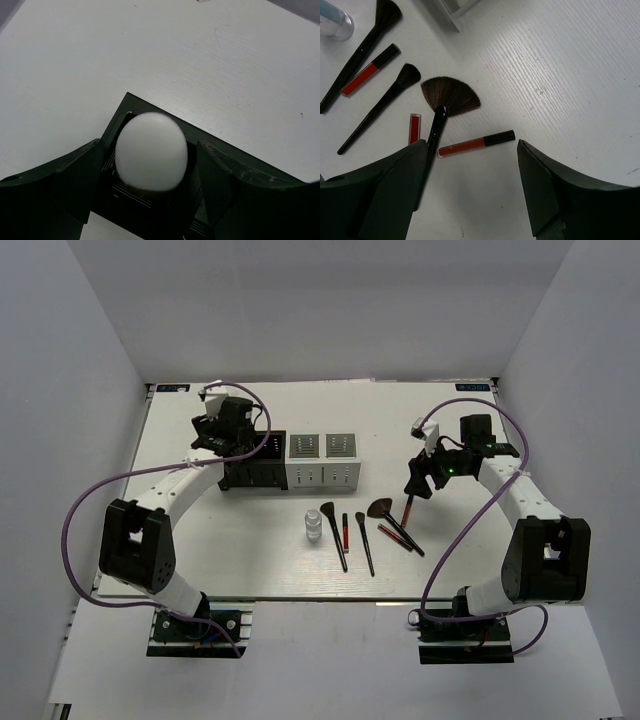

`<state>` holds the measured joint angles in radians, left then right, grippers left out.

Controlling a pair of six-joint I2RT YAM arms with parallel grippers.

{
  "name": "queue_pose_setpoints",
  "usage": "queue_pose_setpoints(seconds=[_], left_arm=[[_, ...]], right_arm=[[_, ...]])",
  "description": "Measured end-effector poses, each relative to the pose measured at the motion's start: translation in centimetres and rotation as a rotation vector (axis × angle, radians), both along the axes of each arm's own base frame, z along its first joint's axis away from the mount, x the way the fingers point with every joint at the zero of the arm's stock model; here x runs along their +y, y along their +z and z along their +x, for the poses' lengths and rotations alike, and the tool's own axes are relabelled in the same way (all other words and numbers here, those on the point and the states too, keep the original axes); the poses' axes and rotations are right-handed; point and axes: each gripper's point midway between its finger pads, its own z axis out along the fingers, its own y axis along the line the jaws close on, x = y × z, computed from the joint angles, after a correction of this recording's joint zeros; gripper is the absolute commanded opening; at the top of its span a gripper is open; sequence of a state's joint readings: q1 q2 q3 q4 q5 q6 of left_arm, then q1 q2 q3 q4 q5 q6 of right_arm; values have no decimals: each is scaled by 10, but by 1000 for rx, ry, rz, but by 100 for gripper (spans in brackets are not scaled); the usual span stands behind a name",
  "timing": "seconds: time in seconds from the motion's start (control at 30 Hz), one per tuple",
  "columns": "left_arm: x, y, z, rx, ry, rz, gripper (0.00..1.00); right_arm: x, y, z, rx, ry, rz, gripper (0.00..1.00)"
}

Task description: Organize the makeup

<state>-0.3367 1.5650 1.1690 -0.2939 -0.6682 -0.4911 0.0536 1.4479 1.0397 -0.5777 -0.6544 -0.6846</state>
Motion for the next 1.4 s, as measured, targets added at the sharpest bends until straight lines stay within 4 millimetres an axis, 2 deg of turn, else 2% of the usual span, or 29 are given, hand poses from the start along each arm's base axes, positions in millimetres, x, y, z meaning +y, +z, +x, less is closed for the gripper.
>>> queue_pose_setpoints(seconds=[0.2, 0.4, 0.5, 0.53, 0.63, 0.7, 0.77, 0.8, 0.83, 0.93, 1.0, 1.07, 1.2, 1.4], left_arm=[[0, 13, 0, -29, -4, -10, 92], [-1, 22, -4, -39, -9, -14, 90], [-6, 46, -12, -79, -40, -46, 79], [-9, 59, -15, -106, -64, -71, 68], [-22, 110, -36, -219, -166, -166, 47], [-30, 136, -55, -289, -240, -232, 39], [-38, 146, -81, -326, -332, -286, 40], [-42, 142, -93, -328, -370, -311, 44], [-45, 133, -105, -316, -400, -332, 55], [-52, 83, -139, -226, -452, -403, 74], [-54, 46, -159, -140, -455, -446, 80], [-53, 22, -176, -70, -440, -475, 84], [-52, 20, -188, -51, -432, -509, 86], [-49, 20, -198, -41, -411, -536, 86]], right_arm=[[0, 0, 0, -2, 3, -1, 79], [2, 3, -2, -8, 12, 8, 79], [8, 13, -7, -37, 67, 35, 73], [12, 17, -9, -53, 101, 44, 68], [27, 34, -16, -124, 242, 81, 61], [42, 41, -27, -161, 348, 110, 64], [60, 42, -44, -171, 450, 130, 70], [69, 42, -52, -175, 497, 139, 75], [78, 41, -59, -174, 535, 147, 76], [105, 32, -85, -146, 636, 159, 84], [119, 24, -96, -138, 677, 155, 89], [133, 16, -103, -136, 695, 137, 89], [158, 9, -104, -139, 699, 116, 89], [188, -16, -97, -111, 664, 70, 89]])
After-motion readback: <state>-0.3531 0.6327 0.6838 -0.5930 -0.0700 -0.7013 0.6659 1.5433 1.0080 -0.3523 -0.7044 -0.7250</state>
